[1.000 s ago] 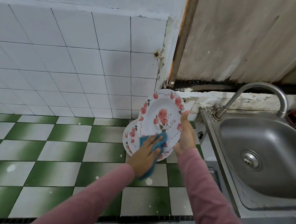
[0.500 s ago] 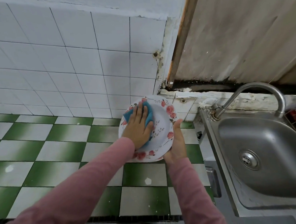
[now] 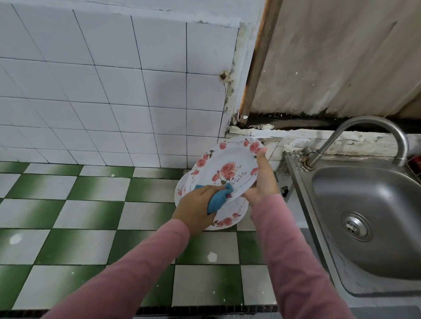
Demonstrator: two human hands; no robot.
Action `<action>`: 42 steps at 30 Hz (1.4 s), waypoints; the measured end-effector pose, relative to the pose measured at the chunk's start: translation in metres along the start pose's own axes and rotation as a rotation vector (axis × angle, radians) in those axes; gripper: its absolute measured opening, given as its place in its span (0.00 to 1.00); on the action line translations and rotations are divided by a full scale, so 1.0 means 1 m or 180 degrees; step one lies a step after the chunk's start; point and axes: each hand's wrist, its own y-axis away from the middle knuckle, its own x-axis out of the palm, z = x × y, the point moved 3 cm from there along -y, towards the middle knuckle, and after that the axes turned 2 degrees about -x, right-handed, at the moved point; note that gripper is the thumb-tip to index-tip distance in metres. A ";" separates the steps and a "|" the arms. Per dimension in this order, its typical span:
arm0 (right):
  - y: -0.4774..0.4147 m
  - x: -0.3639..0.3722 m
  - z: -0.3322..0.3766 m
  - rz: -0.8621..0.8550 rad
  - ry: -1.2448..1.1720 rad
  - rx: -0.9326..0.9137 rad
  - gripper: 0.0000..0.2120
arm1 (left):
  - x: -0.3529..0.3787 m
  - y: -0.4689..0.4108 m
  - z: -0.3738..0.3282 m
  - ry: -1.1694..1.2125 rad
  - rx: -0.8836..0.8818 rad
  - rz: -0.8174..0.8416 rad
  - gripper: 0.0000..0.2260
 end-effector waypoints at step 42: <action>0.058 0.029 -0.012 0.0321 0.0773 -0.0675 0.16 | -0.036 -0.052 -0.033 0.1568 -0.0520 -0.0603 0.28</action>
